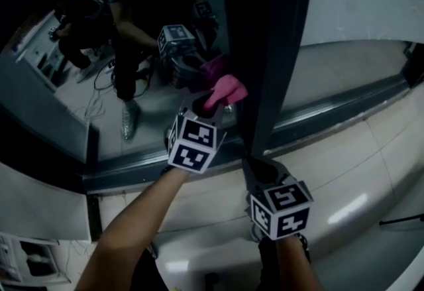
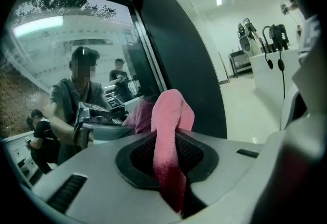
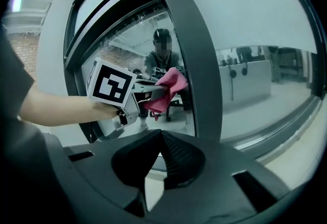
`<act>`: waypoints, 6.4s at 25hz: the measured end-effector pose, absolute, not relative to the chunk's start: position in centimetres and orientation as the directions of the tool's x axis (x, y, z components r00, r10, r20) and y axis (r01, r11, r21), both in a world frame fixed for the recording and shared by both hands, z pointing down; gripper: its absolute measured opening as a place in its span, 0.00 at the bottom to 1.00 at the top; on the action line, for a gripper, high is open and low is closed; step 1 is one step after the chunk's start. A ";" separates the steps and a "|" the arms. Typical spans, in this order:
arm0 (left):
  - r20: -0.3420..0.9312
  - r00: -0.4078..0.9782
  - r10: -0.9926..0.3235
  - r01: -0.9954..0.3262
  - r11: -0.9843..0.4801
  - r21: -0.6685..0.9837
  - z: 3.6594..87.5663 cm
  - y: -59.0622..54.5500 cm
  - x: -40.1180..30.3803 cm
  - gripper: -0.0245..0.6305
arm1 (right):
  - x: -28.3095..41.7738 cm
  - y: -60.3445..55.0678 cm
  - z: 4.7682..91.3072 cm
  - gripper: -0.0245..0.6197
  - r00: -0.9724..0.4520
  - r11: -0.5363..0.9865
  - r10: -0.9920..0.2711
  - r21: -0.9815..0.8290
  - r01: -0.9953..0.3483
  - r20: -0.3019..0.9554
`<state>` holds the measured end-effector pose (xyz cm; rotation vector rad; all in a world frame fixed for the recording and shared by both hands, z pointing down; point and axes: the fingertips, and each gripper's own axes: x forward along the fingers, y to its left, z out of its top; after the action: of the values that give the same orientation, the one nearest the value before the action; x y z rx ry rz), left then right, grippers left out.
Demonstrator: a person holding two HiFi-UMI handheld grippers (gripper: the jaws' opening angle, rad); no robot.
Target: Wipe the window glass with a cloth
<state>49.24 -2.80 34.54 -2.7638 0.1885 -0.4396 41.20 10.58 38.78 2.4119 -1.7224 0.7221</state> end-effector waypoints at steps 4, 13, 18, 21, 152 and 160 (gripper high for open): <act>0.297 0.941 -0.161 -0.056 -0.941 -0.333 37.3 -2.3 49.6 0.13 | 41.6 10.1 41.2 0.04 0.257 -0.384 -0.853 -0.214 -0.898 0.454; 0.387 0.908 -0.163 -0.036 -0.948 -0.315 50.2 -2.0 49.0 0.13 | 41.6 10.1 52.1 0.04 0.229 -0.406 -0.827 -0.264 -0.875 0.513; 0.382 0.908 -0.171 -0.061 -0.957 -0.282 50.2 -2.3 49.5 0.13 | 43.0 9.7 50.0 0.04 0.240 -0.428 -0.801 -0.245 -0.870 0.549; 0.384 0.906 -0.179 -0.076 -0.960 -0.270 51.1 -2.5 49.3 0.13 | 43.2 9.4 49.5 0.04 0.247 -0.440 -0.787 -0.235 -0.867 0.566; 0.142 0.924 -0.354 -0.209 -0.780 -0.590 29.7 -7.6 44.9 0.13 | 40.0 9.2 38.1 0.04 0.301 -0.359 -0.890 -0.121 -0.926 0.341; 0.213 0.913 -0.347 -0.177 -0.810 -0.560 35.2 -7.8 44.4 0.13 | 40.5 8.9 40.3 0.03 0.291 -0.362 -0.883 -0.139 -0.922 0.369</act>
<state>44.38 -7.81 35.23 -2.5226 0.3752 -0.4154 40.47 8.94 40.28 2.4415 -1.7128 0.5942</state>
